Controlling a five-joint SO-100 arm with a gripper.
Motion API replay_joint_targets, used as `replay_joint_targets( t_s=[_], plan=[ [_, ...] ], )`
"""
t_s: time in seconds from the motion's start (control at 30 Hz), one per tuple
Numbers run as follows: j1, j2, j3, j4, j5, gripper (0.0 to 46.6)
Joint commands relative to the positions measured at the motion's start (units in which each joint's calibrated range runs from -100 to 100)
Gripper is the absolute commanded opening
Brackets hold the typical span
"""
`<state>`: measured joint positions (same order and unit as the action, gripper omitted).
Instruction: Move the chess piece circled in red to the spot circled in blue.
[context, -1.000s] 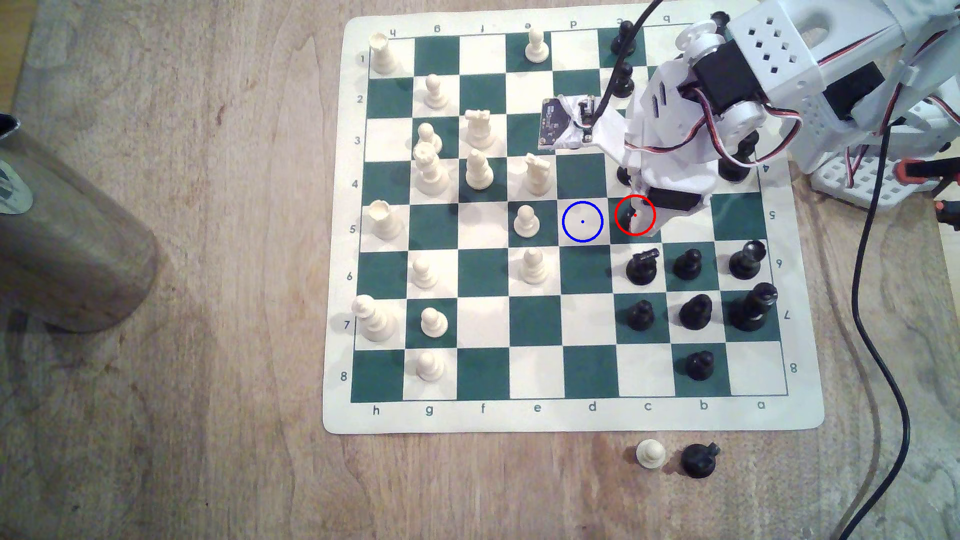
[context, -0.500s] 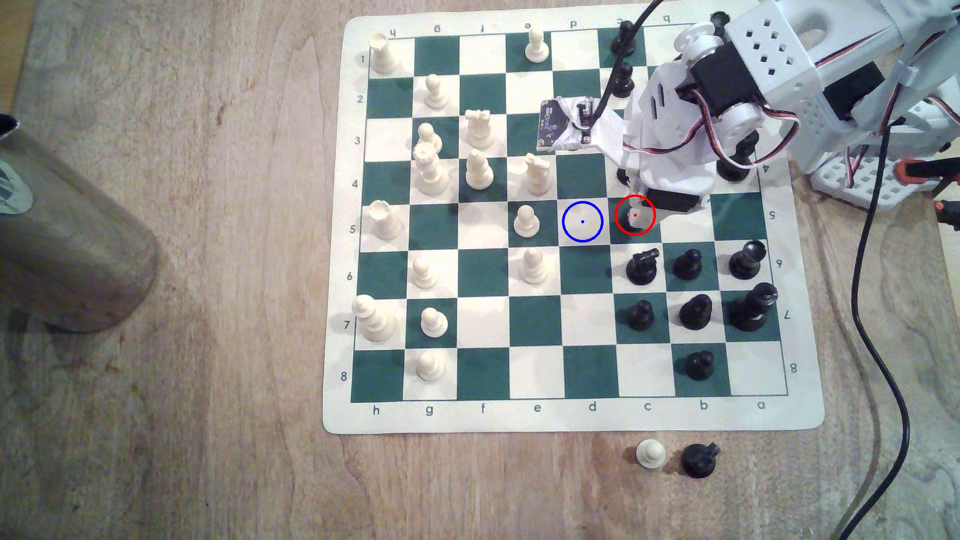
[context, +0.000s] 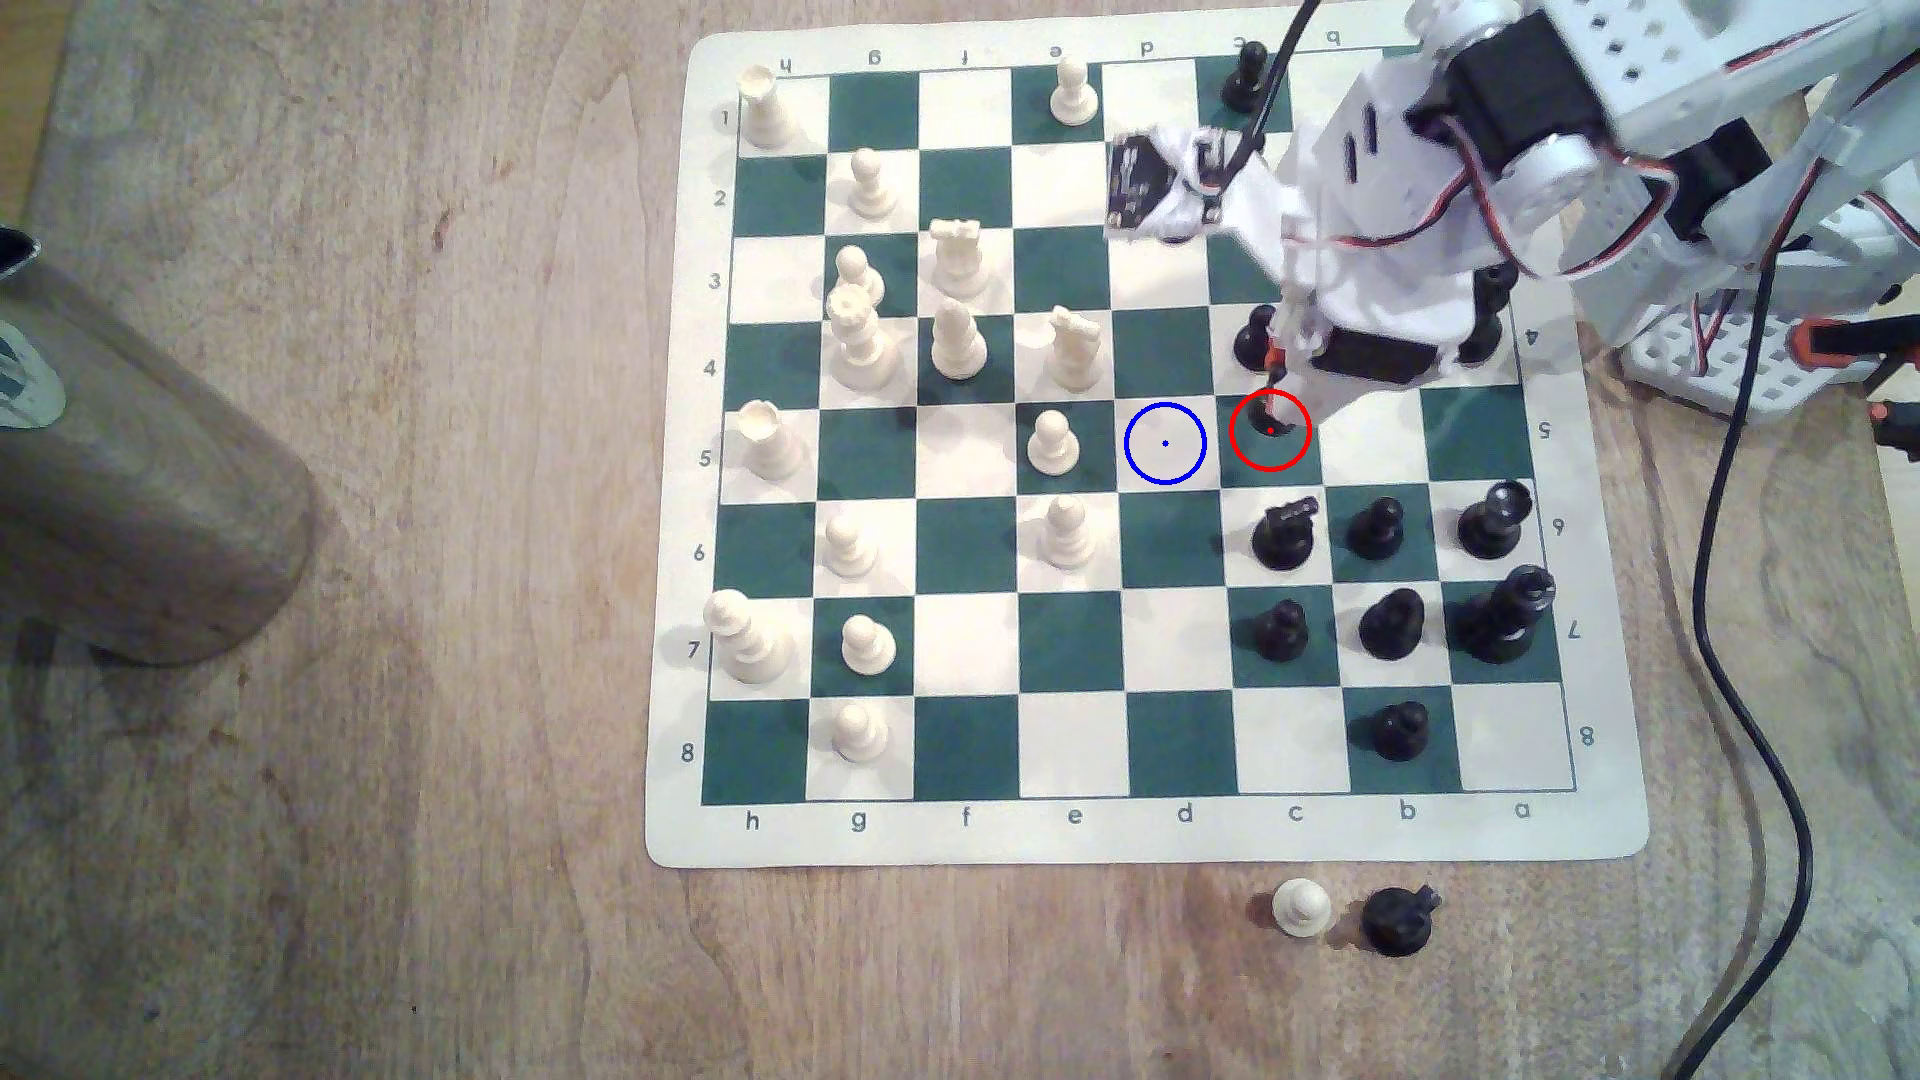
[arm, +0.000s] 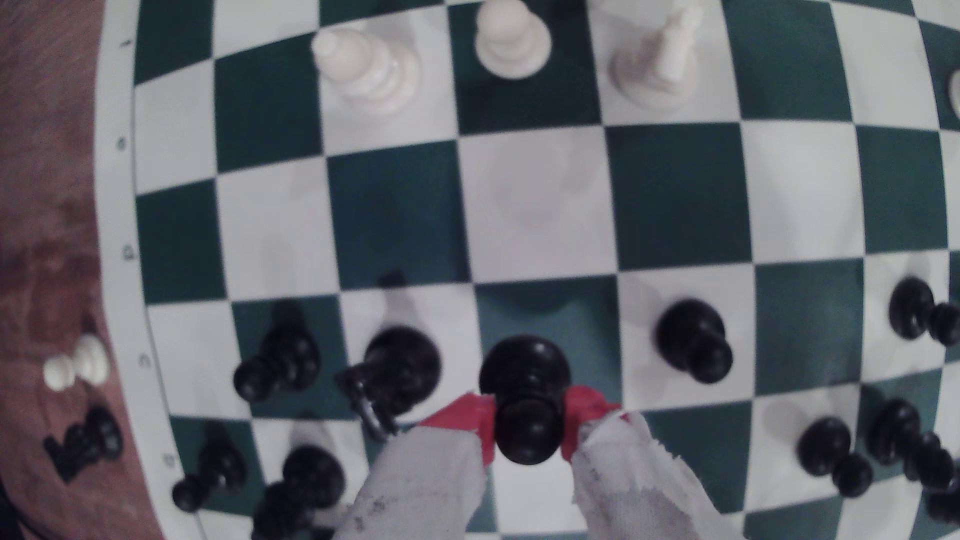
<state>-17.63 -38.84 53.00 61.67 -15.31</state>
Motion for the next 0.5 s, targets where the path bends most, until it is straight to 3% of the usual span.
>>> replay_joint_targets(
  t_s=[0.0, 0.47],
  plan=[
    [0.1, -1.8, -9.0, 0.9, -0.2, 0.2],
    [2.6, 15.0, -19.8, -3.2, 0.2, 0.2]
  ],
)
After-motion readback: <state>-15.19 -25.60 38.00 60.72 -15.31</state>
